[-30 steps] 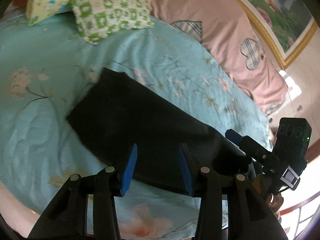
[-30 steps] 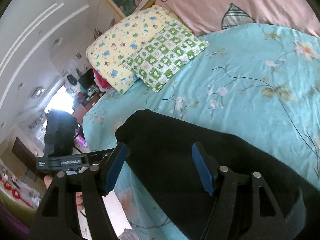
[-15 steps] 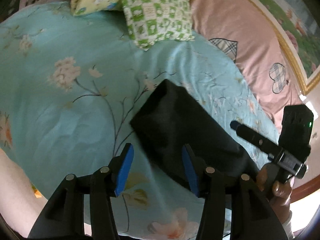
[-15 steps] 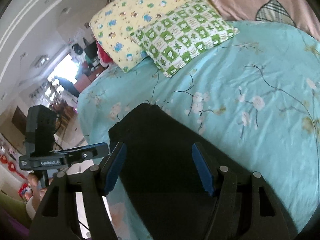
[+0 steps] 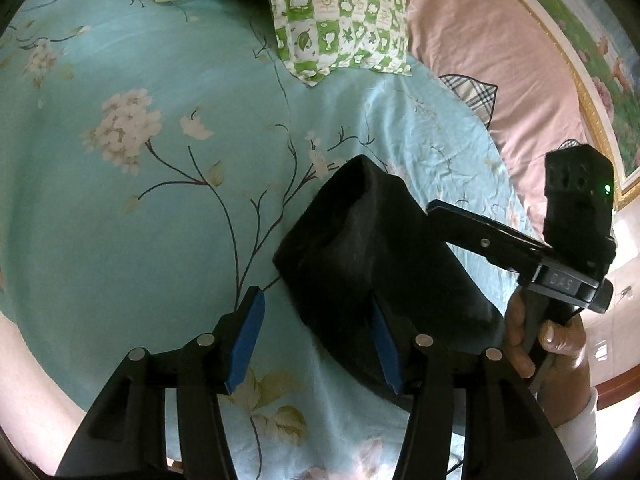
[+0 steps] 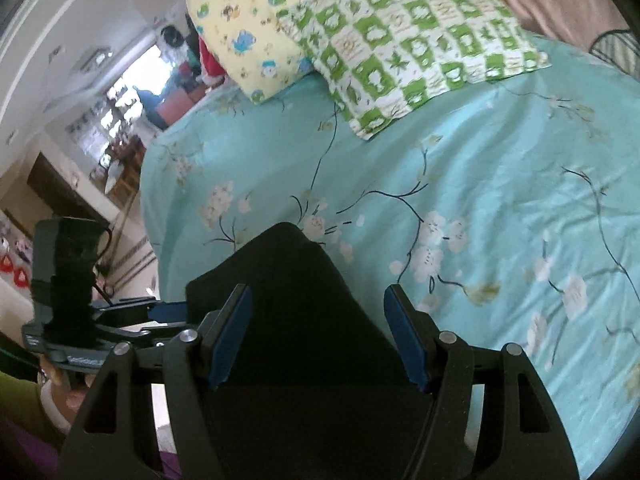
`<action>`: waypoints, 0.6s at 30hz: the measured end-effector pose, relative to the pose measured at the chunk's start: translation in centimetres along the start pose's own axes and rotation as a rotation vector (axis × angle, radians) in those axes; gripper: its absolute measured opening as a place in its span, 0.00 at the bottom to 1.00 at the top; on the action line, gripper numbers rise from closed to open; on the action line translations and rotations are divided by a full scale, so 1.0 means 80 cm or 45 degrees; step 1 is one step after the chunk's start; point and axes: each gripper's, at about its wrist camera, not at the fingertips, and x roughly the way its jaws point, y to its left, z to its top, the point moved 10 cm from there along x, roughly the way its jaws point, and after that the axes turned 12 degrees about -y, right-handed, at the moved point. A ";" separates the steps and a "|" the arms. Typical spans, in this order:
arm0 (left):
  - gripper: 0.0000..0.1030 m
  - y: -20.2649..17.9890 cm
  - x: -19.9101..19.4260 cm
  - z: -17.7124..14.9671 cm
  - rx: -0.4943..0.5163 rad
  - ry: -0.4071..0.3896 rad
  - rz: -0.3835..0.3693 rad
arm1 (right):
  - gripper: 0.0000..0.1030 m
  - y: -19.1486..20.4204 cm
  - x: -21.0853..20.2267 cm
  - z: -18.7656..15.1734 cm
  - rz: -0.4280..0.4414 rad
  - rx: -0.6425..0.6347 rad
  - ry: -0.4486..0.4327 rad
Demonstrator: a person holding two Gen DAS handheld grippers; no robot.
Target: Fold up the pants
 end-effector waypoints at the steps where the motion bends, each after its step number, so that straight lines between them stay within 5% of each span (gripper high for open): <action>1: 0.52 0.001 0.003 0.000 0.002 0.002 0.006 | 0.67 0.000 0.004 0.000 0.004 -0.004 0.012; 7: 0.52 0.007 0.021 -0.005 0.014 0.019 0.039 | 0.66 -0.001 0.028 -0.007 0.028 -0.035 0.091; 11: 0.52 0.004 0.031 -0.003 0.057 0.011 0.055 | 0.51 -0.005 0.044 -0.014 0.036 -0.045 0.142; 18: 0.26 -0.014 0.033 -0.002 0.158 -0.018 0.053 | 0.28 0.001 0.050 -0.020 0.080 -0.021 0.146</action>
